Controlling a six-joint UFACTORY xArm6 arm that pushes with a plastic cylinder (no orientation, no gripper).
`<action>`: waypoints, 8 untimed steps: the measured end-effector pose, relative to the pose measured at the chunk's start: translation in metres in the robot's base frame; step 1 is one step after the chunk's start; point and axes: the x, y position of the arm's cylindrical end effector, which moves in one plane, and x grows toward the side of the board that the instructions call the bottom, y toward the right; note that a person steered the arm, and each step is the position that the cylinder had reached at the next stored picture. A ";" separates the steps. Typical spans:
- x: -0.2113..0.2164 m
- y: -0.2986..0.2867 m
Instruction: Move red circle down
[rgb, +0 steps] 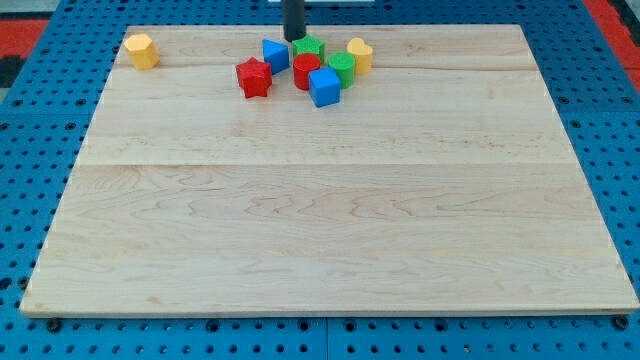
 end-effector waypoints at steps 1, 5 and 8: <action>0.024 0.003; 0.128 0.126; 0.041 0.083</action>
